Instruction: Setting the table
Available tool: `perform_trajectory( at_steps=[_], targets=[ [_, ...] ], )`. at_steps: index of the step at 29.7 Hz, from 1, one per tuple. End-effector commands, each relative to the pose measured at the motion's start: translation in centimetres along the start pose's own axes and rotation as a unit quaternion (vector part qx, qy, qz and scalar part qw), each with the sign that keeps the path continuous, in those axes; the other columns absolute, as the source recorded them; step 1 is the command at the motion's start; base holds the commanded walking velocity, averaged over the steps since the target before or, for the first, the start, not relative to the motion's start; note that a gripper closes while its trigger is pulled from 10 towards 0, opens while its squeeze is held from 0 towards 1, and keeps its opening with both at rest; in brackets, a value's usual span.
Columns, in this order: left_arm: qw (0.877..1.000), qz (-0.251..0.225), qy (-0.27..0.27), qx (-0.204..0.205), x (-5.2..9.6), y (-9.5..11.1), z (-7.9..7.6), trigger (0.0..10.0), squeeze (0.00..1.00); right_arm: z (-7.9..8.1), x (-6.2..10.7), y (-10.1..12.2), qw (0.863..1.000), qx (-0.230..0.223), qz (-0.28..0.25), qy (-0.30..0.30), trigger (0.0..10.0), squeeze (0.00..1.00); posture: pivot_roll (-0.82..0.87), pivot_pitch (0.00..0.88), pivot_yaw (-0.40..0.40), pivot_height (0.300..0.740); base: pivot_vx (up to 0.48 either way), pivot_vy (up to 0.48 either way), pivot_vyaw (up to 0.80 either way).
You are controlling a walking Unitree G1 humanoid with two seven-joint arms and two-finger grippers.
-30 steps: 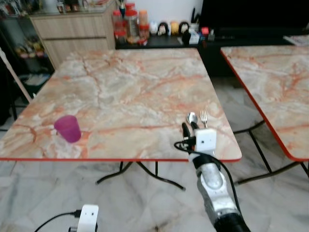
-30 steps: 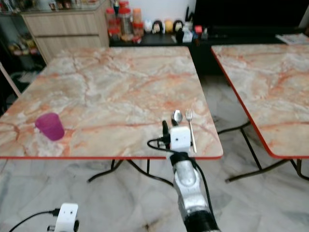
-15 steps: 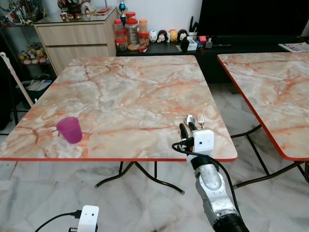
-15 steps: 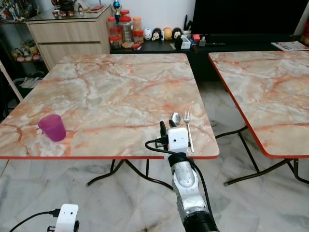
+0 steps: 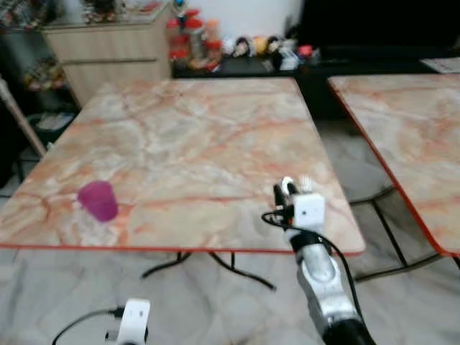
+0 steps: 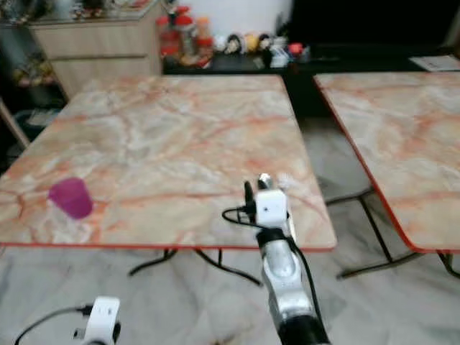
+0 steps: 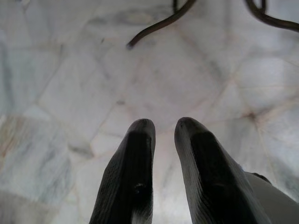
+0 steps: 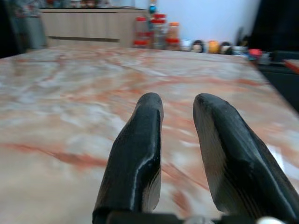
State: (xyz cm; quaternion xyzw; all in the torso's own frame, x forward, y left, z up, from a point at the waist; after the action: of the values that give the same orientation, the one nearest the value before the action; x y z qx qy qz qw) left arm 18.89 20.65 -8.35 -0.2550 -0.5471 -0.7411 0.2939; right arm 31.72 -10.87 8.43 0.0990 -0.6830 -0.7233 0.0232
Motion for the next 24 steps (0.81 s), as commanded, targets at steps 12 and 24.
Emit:
perform_trajectory(
  at_steps=[12, 24],
  targets=[
    [1.0, 0.003, 0.006, 0.007, 0.1, -0.4, 0.2, 10.0, 0.0, -1.0, 0.9, -0.1, 0.999, -0.003, -0.004, -0.035, 10.0, 0.0, 0.03, 0.019, 0.035, 0.74, 0.202, 0.0, 0.0],
    [1.0, 0.005, 0.0, 0.004, 0.2, -0.5, -0.1, 10.0, 0.0, -4.8, 3.4, -2.1, 0.988, 0.007, 0.053, -0.147, 10.0, 0.0, 0.01, 0.033, 0.039, 0.74, 0.0, 0.0, 0.0]
  ],
)
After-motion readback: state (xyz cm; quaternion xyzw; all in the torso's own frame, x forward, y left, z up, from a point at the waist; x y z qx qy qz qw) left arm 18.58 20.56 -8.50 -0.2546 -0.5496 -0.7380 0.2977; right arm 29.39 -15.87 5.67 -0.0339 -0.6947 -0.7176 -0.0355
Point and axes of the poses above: a point about 5 cm out from each wrist's last joint towards the gripper, its own x axis pointing back from the gripper into the wrist, its own y axis along the axis of the wrist's last joint, z = x × y, the point moved 1 cm from there along -x, pointing out of the wrist towards the gripper, and after that the axes turned 5 degrees about -x, right-handed, at the moved point
